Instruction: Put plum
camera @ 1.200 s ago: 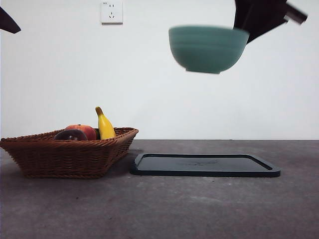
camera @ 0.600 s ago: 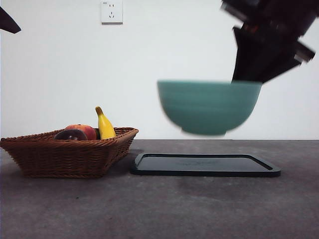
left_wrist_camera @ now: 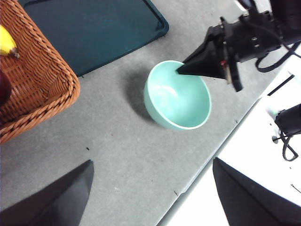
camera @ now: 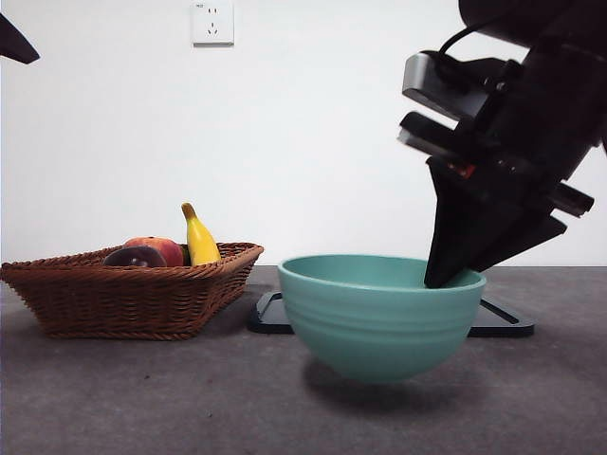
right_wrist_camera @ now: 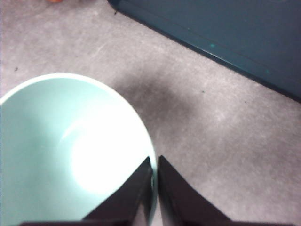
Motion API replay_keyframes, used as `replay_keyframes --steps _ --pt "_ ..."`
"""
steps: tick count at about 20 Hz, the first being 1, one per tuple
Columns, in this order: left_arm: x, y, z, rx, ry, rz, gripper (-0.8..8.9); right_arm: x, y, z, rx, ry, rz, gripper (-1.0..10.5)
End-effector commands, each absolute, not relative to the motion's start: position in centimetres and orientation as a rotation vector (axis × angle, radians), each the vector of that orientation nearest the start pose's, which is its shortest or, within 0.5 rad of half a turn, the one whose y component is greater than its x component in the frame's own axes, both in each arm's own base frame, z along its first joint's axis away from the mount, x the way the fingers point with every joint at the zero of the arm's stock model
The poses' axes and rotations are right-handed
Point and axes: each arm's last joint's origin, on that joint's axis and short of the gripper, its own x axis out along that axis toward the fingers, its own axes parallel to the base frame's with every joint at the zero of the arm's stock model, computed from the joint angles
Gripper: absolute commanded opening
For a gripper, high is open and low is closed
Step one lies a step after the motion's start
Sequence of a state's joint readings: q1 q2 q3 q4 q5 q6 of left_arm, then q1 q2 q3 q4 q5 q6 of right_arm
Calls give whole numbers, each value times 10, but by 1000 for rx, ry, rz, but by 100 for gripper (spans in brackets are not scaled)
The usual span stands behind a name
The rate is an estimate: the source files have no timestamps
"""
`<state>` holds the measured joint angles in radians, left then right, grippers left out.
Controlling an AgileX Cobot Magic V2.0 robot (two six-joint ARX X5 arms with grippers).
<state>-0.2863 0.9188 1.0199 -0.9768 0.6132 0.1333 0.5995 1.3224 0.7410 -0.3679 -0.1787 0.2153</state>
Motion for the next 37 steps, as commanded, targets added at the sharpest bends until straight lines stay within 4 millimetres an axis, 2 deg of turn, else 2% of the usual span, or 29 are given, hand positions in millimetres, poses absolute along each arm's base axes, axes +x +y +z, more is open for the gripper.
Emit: replay_keyframes --steps 1,5,16,17,20,22,25,29,33,37 --pt "146 -61 332 -19 811 -913 403 207 150 189 -13 1037 603 13" --pt "146 -61 332 -19 811 -913 403 210 151 180 -37 1067 573 13" --pt "146 -61 332 -19 811 -914 403 210 151 181 -32 1063 581 15" --pt "146 -61 332 -19 811 -914 403 209 151 182 -31 1059 582 29" --pt "146 -61 332 -19 811 -914 403 208 150 188 -24 1037 587 216" --pt "146 -61 332 -19 811 -914 403 206 149 193 -19 1018 591 227" --pt "146 -61 332 -19 811 -914 403 203 146 203 -5 977 600 227" --pt "146 -61 332 -20 812 -913 403 189 137 229 18 894 619 227" --pt "146 -61 332 -20 812 -913 403 163 120 262 45 828 660 227" --pt "146 -61 332 -21 816 -913 403 133 103 282 96 800 786 227"
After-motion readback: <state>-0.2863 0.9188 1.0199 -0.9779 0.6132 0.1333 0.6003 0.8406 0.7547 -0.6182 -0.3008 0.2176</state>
